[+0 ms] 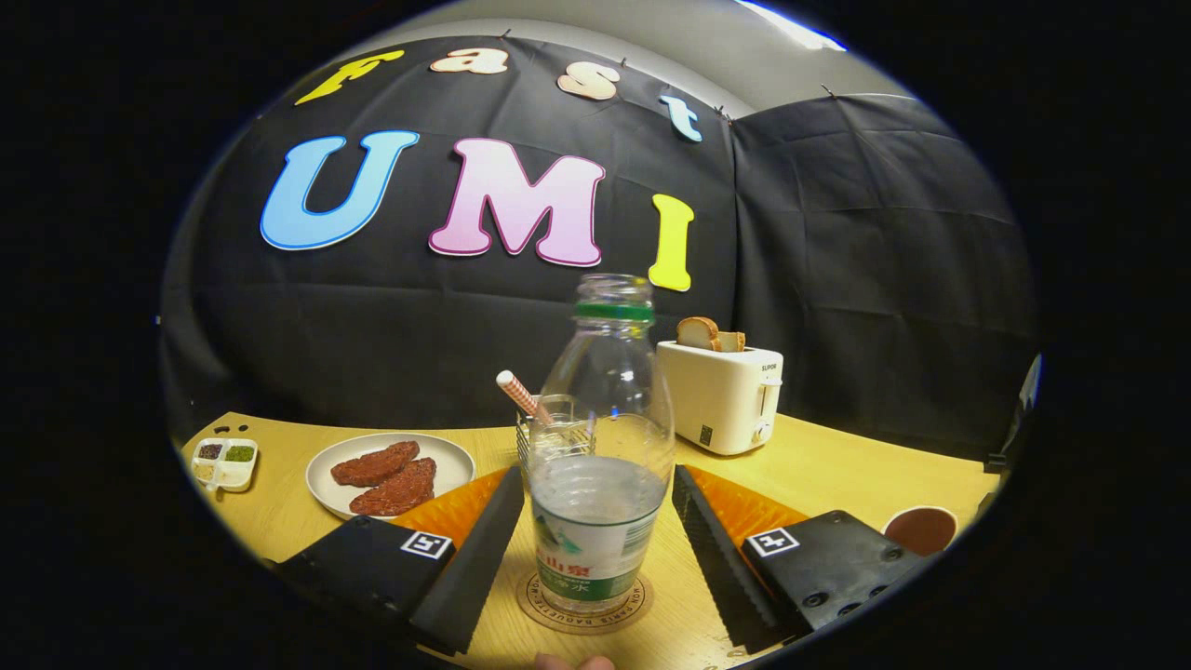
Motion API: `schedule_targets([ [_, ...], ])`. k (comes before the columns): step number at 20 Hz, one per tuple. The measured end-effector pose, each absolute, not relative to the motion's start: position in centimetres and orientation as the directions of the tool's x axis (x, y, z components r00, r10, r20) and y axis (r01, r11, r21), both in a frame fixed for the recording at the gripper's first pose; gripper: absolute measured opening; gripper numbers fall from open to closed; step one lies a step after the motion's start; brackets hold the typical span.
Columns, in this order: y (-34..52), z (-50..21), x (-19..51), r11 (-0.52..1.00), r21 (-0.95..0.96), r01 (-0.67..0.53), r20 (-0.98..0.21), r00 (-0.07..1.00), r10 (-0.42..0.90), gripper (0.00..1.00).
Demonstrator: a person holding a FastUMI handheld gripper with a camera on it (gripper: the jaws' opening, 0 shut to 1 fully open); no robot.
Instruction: Take the bottle from table, then pour the juice into the cup, finally place the bottle on the coaster
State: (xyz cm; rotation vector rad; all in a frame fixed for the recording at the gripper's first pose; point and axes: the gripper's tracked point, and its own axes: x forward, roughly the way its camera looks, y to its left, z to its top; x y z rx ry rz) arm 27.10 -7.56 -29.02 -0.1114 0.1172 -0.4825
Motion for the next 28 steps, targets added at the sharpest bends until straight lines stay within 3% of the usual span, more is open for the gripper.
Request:
schedule_targets([
  [10, -6.1, -27.8, 22.8, 0.888, -0.110, 0.447, -0.101, 0.884, -0.457, 0.97],
  [28, -0.5, -16.8, 12.4, 0.936, -0.127, 0.329, -0.058, 0.939, -0.338, 0.97],
])
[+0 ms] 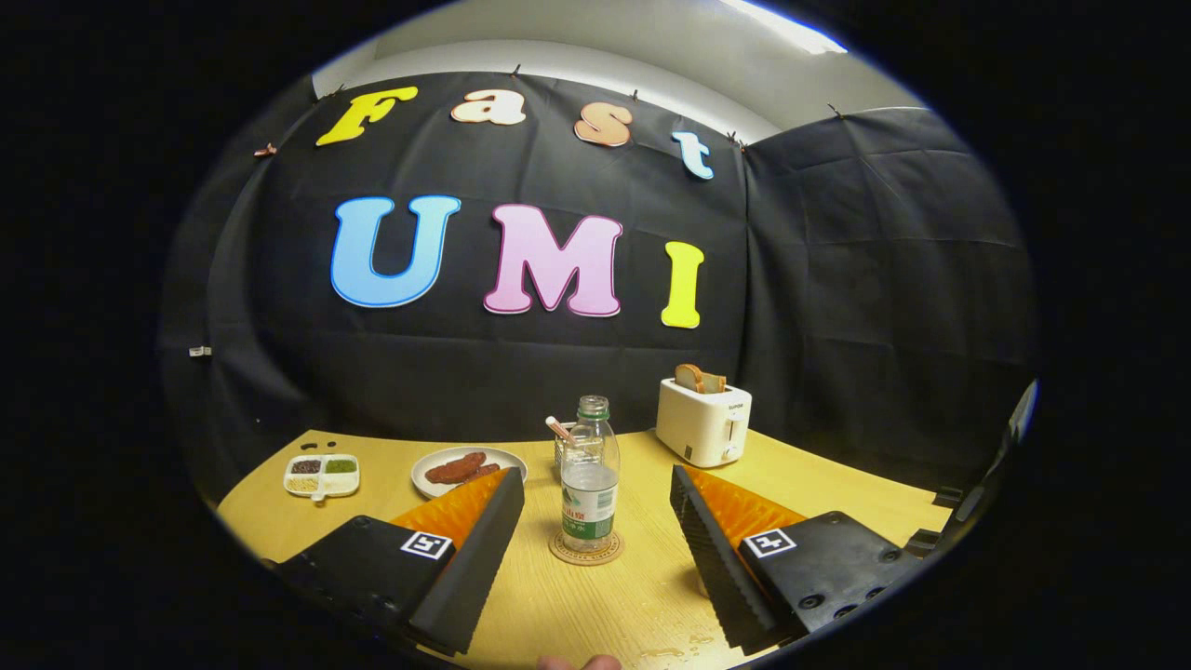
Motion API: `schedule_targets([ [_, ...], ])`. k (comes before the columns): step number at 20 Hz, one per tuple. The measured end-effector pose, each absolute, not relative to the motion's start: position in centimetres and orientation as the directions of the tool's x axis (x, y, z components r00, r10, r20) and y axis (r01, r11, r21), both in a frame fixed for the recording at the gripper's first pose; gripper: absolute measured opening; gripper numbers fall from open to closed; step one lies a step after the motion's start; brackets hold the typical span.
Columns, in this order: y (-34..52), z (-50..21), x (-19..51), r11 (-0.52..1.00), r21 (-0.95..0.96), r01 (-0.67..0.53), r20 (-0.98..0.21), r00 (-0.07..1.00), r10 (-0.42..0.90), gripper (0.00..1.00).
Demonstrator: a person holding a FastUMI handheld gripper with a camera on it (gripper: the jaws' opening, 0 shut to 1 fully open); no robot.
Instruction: Take the bottle from table, then pour the juice into the cup, finally place the bottle on the coaster
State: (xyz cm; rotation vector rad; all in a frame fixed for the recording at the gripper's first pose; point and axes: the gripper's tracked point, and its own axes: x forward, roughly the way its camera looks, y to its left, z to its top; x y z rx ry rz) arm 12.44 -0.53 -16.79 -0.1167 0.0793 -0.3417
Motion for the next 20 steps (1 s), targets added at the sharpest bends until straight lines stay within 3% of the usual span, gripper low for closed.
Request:
schedule_targets([
  [20, -2.6, -8.0, 6.9, 0.986, -0.050, 0.159, -0.037, 0.986, -0.161, 0.97],
])
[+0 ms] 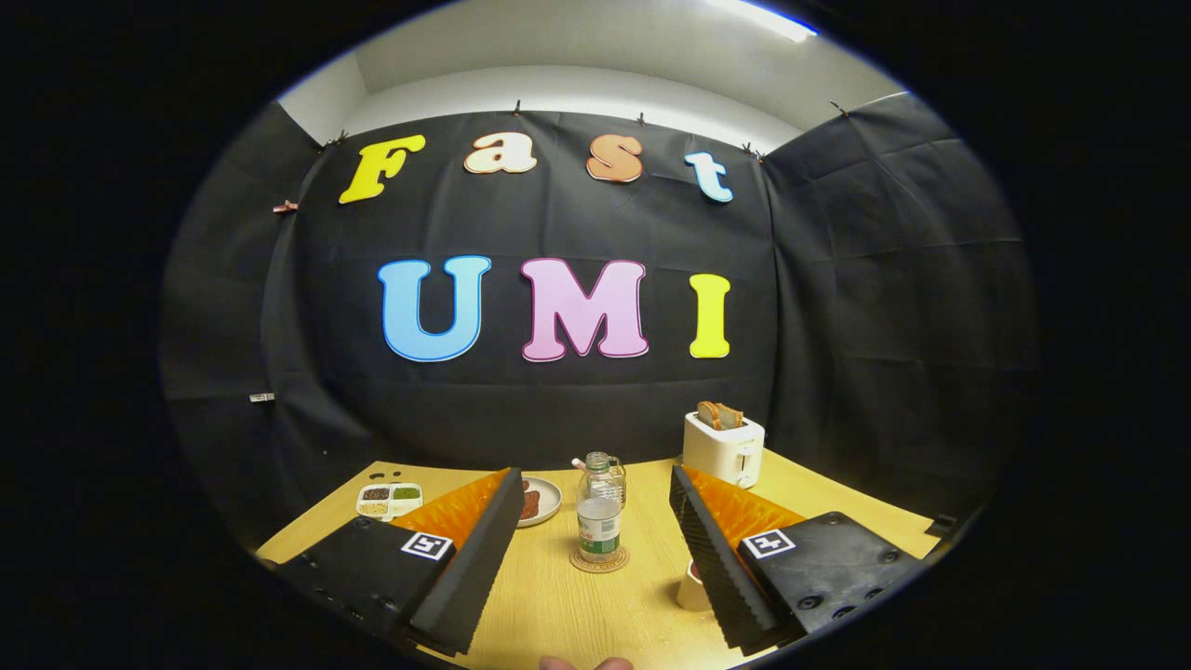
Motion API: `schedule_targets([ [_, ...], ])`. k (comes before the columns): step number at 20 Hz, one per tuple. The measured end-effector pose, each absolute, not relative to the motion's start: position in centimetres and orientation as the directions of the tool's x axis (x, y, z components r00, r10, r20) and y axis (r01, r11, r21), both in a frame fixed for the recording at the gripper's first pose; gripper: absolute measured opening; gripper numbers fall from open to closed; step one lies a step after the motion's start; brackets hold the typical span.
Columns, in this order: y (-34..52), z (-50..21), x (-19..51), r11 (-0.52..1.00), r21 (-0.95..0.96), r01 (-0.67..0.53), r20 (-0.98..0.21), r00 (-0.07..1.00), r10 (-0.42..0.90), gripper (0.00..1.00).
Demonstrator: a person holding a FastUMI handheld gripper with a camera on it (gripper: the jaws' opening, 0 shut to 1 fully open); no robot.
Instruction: Take the bottle from table, then pour the juice into the cup, finally place the bottle on the coaster
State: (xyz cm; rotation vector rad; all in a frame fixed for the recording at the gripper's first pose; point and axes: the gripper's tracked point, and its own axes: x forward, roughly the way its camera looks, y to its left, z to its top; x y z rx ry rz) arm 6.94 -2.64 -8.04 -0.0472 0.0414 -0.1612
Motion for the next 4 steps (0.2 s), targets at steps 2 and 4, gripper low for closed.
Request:
schedule_targets([
  [2, -3.02, -7.77, 6.62, 0.988, -0.054, 0.147, -0.038, 0.988, -0.149, 0.97],
  [4, -3.12, -7.57, 6.65, 0.990, -0.044, 0.132, -0.039, 0.990, -0.133, 0.97],
])
